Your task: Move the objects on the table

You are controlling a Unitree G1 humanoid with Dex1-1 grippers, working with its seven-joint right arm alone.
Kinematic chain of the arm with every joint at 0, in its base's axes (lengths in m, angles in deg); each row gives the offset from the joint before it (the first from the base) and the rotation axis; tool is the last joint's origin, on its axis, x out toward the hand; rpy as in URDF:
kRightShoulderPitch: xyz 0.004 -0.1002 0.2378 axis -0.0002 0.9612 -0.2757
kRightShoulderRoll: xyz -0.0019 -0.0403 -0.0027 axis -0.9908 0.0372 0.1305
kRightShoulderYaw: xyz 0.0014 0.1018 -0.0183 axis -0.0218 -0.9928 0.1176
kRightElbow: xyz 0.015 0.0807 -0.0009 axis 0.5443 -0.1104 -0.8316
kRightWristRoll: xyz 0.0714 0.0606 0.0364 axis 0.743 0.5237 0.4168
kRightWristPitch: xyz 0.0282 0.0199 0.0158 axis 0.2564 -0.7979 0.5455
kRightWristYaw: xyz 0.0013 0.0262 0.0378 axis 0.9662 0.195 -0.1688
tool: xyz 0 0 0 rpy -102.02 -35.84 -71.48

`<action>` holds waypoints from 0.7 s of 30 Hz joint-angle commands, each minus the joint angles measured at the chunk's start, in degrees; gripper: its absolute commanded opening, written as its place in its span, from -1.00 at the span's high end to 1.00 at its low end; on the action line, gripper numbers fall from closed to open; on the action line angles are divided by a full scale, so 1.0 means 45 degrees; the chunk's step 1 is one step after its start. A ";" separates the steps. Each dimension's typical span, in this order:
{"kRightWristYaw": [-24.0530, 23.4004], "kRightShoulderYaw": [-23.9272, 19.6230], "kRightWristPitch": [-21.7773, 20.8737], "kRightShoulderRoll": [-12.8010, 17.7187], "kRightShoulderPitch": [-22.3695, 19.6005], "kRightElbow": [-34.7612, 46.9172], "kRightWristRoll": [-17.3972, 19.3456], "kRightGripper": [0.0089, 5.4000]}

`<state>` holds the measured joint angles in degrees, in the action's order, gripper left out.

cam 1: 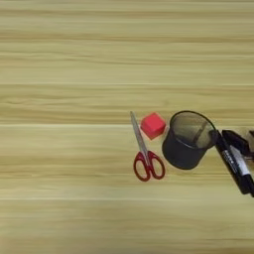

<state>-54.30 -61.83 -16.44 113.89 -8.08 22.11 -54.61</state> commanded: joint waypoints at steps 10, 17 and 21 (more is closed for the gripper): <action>-0.0505 -0.1169 0.0337 0.0346 -0.0195 0.2860 0.0750 -0.99; -0.0856 -0.1547 0.1199 0.0265 0.0061 0.4841 0.1265 -0.99; -0.1111 -0.1636 0.1842 0.0213 0.0177 0.5960 0.1583 -0.99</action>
<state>-58.03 -67.93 -7.84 112.70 -5.43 44.31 -48.34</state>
